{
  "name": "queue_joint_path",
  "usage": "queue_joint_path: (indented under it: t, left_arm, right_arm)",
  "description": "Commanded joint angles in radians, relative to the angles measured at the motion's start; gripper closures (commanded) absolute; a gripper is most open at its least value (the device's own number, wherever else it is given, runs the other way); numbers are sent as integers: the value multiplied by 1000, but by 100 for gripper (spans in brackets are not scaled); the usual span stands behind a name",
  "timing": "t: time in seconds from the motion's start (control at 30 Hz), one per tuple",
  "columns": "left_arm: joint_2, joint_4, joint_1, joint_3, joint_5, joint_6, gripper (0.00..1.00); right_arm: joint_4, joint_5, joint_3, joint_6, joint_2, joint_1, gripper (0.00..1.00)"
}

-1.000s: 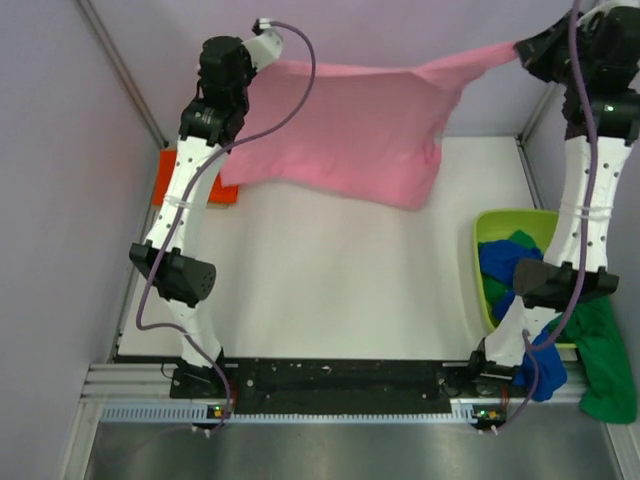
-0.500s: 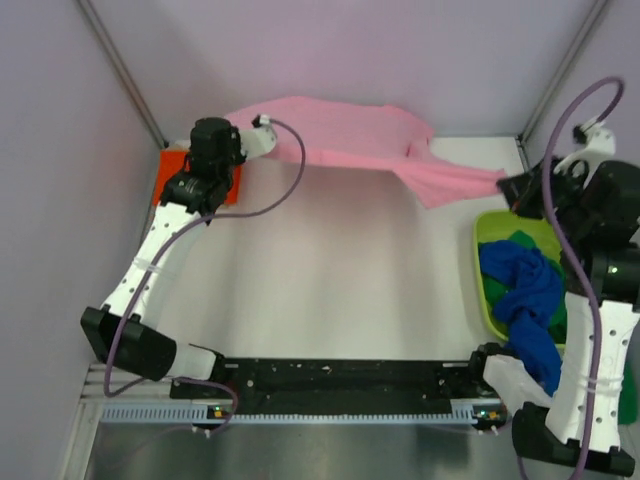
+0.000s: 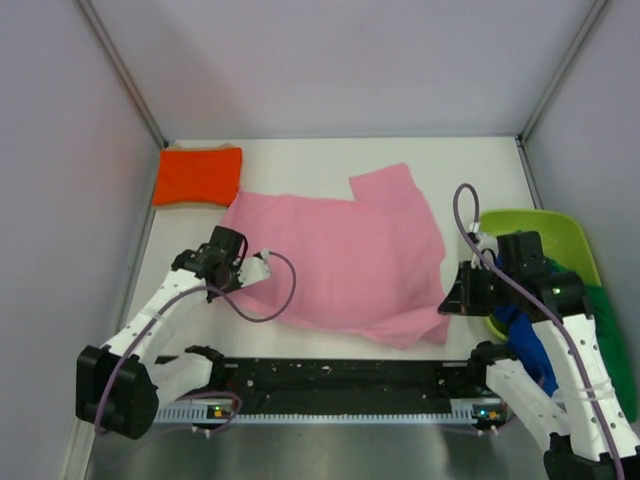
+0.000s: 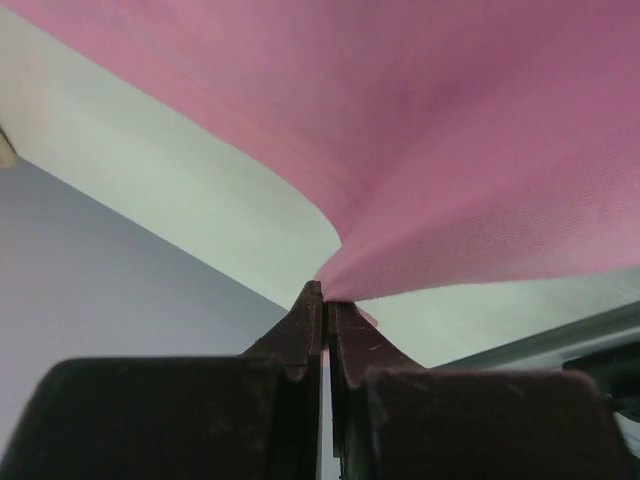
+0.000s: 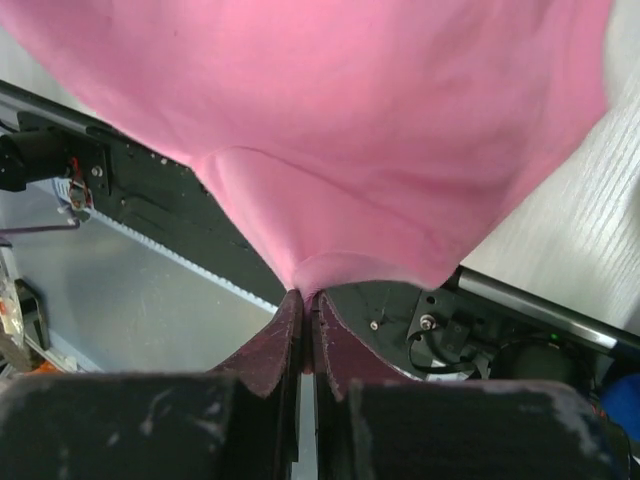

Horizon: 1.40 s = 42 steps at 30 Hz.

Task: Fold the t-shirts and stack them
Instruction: Flatten out the tshirt, then fold the flattened tshirt in 1/3 of the way

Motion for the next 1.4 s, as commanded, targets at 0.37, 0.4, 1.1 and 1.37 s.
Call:
queue_joint_path:
  t: [0.37,0.4,1.1,1.37]
  left_arm:
    - [57,13,5,27,58,-117,100]
    - [78,34,5,37,52,-118,100]
    - [353,213,48,98,-71,-209,88]
    - [460,343,118,248,-89,-253,52]
  right_arm:
    - [295,145,-28,89,267,30,100]
    - [309,165,-37,97,275,30,100]
    - [510,440,-112,169,436,28,100]
    - [626,539,27,151,621,28,99]
